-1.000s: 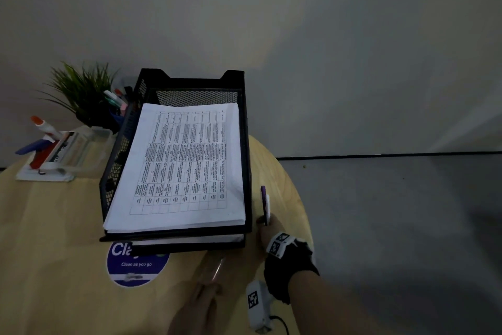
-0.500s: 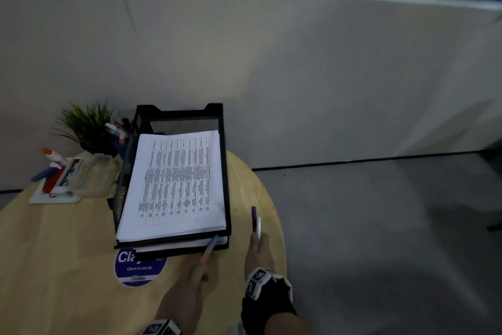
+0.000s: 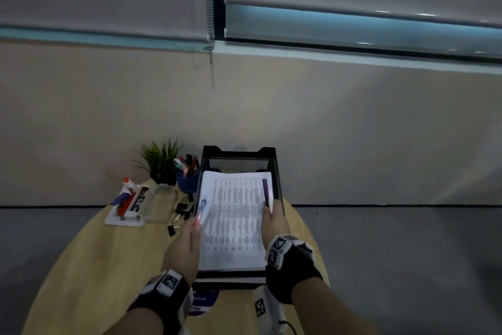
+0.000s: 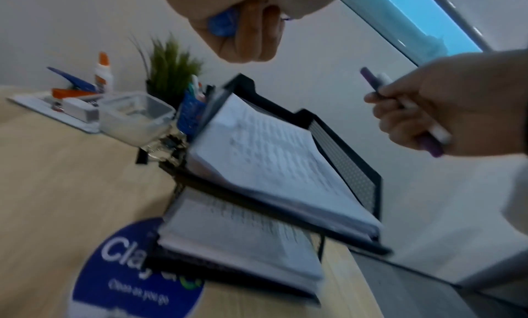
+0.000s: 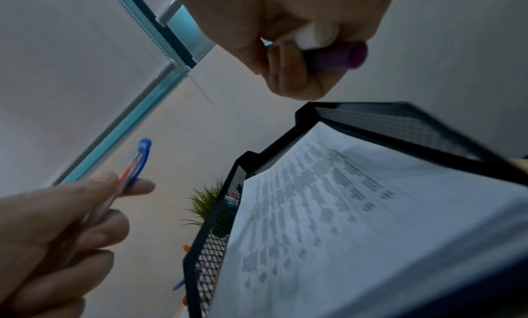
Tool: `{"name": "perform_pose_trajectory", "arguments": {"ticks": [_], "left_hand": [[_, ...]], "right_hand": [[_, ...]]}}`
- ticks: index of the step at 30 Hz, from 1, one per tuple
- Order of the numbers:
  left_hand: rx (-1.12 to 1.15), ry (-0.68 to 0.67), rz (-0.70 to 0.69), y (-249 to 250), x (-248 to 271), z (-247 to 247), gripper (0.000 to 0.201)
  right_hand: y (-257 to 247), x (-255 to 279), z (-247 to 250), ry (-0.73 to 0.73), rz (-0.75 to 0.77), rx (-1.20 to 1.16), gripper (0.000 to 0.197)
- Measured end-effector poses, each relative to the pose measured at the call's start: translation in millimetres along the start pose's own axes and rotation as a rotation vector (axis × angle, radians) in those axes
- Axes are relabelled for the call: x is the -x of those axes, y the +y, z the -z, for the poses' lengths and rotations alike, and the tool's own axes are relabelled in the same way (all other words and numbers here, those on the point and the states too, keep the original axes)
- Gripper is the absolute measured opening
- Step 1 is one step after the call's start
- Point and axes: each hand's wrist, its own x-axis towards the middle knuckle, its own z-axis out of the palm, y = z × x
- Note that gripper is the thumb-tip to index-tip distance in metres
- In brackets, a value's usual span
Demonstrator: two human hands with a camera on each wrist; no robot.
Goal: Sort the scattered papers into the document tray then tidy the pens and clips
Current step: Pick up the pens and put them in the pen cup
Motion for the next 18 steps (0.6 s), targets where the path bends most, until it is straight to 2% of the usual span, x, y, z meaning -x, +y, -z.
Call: {"name": "perform_pose_trajectory", "arguments": {"ticks": [2, 7, 10, 13, 18], "left_hand": [[0.000, 0.063, 0.045, -9, -25, 24, 0.043], [0.021, 0.119, 0.021, -43, -100, 77, 0.021], [0.166, 0.090, 0.033, -55, -141, 97, 0.020], [0.293, 0.032, 0.032, -59, -177, 105, 0.012], [0.260, 0.064, -0.100, -58, -218, 91, 0.025]], "right_hand": [[-23, -4, -8, -0.017, 0.006, -0.016, 0.040], [-65, -32, -48, 0.049, 0.008, -0.187, 0.018], [-87, -43, -64, 0.075, -0.036, -0.343, 0.008], [-92, -59, -76, 0.059, -0.057, -0.415, 0.013], [-80, -89, -79, 0.044, -0.071, -0.341, 0.015]]}}
